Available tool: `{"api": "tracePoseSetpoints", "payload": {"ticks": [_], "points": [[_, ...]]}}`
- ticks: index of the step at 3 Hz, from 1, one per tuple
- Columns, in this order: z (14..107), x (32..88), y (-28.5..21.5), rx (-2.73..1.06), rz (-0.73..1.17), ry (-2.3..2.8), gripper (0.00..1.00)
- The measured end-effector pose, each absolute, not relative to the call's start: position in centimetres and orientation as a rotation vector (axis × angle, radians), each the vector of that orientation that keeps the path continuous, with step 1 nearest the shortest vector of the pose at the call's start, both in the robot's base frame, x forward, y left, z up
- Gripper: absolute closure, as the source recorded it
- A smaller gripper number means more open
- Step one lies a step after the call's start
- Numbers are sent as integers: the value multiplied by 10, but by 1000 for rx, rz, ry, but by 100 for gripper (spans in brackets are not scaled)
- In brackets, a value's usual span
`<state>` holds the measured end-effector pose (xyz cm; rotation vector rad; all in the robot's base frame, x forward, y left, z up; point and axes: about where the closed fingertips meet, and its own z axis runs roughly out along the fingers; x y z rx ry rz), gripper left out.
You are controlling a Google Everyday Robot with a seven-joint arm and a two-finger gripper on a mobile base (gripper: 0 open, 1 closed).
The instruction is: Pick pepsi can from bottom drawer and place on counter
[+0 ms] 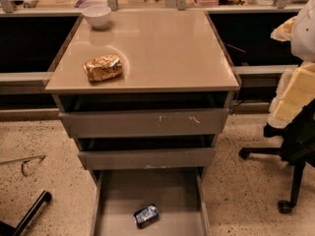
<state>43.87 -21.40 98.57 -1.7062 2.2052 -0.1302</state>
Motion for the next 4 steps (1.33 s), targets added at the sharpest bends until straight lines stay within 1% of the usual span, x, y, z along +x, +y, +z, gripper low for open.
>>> {"api": "tracePoseSetpoints", "payload": {"ticks": [1, 2, 3, 4], "points": [[980, 440, -211, -1710, -128, 2196, 0], [932, 445, -193, -1772, -44, 2156, 0], [844, 443, -167, -1899, 99, 2128, 0], [830, 447, -161, -1909, 107, 2121, 0]]}}
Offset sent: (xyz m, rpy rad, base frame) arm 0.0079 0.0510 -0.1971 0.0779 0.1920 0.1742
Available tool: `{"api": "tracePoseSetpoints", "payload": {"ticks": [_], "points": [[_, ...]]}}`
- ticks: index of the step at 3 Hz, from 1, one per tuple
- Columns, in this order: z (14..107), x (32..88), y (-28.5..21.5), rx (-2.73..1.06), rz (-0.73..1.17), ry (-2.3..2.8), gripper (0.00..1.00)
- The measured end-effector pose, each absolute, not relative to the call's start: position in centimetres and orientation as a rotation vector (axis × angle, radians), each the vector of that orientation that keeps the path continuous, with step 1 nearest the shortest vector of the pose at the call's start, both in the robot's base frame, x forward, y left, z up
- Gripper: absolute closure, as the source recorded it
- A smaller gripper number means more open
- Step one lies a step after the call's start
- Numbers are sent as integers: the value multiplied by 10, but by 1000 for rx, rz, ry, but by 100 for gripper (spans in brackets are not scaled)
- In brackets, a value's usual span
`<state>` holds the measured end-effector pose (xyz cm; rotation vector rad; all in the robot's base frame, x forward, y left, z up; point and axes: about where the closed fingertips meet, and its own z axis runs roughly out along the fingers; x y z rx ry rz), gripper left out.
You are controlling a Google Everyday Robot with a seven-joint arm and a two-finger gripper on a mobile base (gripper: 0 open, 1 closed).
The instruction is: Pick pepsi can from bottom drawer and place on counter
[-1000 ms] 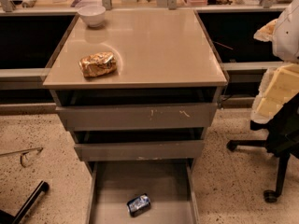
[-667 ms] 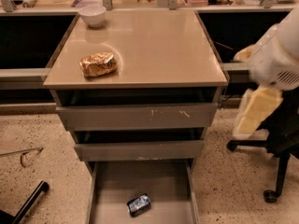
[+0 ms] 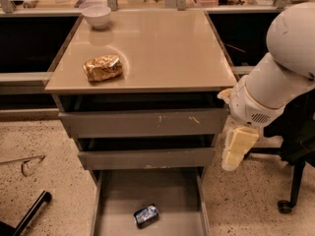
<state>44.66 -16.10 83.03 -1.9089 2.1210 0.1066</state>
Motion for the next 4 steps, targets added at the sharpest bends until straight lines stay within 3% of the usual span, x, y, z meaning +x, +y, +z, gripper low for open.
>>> {"api": "tracePoseSetpoints", "payload": {"ticks": [2, 4], "points": [[704, 481, -111, -1972, 276, 1877, 0], [667, 473, -97, -2002, 337, 1818, 0]]}}
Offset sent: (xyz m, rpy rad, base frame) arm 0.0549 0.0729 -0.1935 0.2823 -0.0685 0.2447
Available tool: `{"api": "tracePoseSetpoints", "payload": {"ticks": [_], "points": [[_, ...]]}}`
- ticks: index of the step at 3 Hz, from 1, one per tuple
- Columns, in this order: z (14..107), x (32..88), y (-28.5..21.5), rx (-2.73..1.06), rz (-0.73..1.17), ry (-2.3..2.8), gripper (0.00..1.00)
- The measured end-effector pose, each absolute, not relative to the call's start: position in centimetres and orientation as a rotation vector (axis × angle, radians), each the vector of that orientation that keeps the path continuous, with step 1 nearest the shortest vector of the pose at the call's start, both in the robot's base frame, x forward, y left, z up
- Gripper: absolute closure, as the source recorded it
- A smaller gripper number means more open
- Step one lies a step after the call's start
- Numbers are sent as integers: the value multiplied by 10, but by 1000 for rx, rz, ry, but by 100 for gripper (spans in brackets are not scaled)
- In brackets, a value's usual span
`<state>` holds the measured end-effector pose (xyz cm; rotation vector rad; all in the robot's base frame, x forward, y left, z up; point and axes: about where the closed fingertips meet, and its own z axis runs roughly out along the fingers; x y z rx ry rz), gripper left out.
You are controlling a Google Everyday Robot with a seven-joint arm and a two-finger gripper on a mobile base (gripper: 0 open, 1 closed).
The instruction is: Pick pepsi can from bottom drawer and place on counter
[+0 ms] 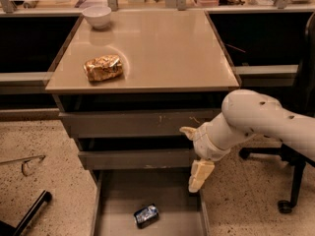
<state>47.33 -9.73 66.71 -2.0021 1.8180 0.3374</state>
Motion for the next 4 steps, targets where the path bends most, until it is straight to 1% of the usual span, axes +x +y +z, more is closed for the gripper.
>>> {"api": "tracePoseSetpoints", "payload": {"ticks": [2, 3, 4], "points": [[541, 446, -41, -2120, 591, 1666, 0], [541, 446, -41, -2120, 591, 1666, 0], [506, 437, -36, -2125, 578, 1711, 0]]}}
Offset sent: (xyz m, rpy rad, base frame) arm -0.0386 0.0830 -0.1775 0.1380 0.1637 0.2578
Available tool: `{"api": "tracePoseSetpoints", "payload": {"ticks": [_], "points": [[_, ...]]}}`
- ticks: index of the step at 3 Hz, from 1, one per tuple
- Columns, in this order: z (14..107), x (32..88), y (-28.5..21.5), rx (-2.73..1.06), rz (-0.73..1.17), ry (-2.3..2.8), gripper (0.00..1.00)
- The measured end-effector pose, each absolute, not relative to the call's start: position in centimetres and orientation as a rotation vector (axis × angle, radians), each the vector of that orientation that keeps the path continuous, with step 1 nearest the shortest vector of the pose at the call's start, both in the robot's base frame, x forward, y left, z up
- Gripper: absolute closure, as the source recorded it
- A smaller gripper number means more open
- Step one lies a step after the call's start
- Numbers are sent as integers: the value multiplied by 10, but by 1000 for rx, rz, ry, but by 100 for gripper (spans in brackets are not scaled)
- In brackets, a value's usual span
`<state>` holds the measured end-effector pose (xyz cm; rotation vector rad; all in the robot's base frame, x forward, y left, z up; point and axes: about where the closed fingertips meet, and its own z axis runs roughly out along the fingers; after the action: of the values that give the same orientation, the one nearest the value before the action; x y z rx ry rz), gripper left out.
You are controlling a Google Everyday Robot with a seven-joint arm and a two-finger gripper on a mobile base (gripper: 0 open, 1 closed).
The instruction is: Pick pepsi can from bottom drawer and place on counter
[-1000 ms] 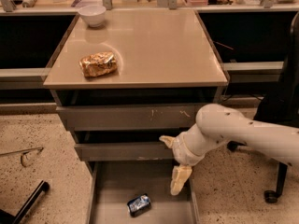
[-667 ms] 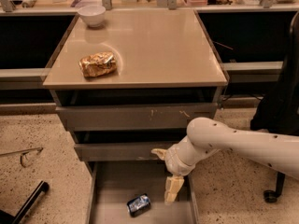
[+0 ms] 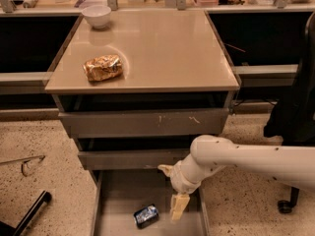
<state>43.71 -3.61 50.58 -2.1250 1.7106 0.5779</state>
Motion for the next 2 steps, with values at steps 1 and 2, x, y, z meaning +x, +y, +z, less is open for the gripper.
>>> {"api": "tracePoseSetpoints", "payload": {"ticks": [1, 2], "points": [[435, 428, -30, -2102, 564, 1801, 0], [388, 434, -22, -2007, 520, 1881, 0]]}}
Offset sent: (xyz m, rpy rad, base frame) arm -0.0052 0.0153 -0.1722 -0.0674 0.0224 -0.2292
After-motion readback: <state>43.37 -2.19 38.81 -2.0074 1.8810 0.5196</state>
